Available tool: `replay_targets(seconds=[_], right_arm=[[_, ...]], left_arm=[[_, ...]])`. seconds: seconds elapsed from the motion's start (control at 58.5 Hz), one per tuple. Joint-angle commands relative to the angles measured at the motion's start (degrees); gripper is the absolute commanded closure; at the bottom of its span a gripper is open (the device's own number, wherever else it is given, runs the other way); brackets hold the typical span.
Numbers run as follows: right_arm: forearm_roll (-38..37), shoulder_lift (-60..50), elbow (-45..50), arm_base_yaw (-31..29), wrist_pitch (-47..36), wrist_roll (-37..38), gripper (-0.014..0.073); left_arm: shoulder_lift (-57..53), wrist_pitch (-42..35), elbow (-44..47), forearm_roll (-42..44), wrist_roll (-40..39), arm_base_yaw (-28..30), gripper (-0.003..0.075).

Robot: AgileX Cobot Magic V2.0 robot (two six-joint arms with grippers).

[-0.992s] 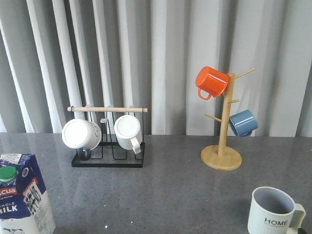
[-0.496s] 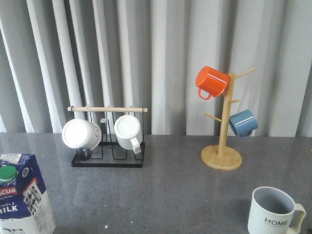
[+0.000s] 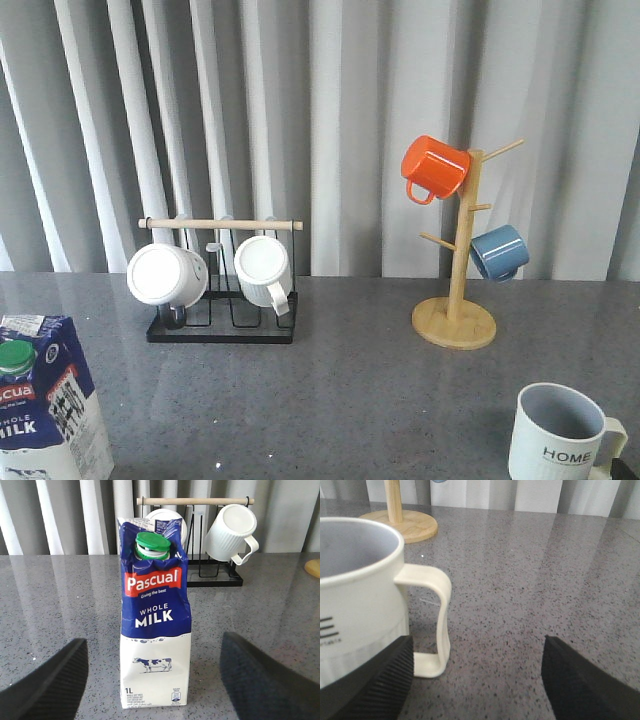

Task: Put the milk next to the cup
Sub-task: 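Close the right gripper on the white HOME mug's handle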

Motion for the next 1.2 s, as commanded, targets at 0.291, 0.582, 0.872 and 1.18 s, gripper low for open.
replay_targets(seconds=[0.291,0.582,0.872,1.18], right_arm=[[-0.58,2.19,-5.74,-0.32,-2.40,0.61,0.0069],[-2.00,6.77,-9.23,-0.32,-1.76,3.94,0.0265],[-10.67,6.61,-9.29,-0.07,-1.46,8.96,0.0599],[-0.60,2.48,-13.75,15.05,5.58,10.47,0.0596]], left_arm=[[0.39,-4.24,-2.02,-0.39,-0.62,-0.34,0.0182],[0.39,-4.24,-2.02,-0.39,-0.62,-0.34,0.0182],[0.39,-4.24,-2.02,-0.39,-0.62,-0.34,0.0182],[0.39,-4.24,-2.02,-0.39,-0.62,-0.34,0.0182]])
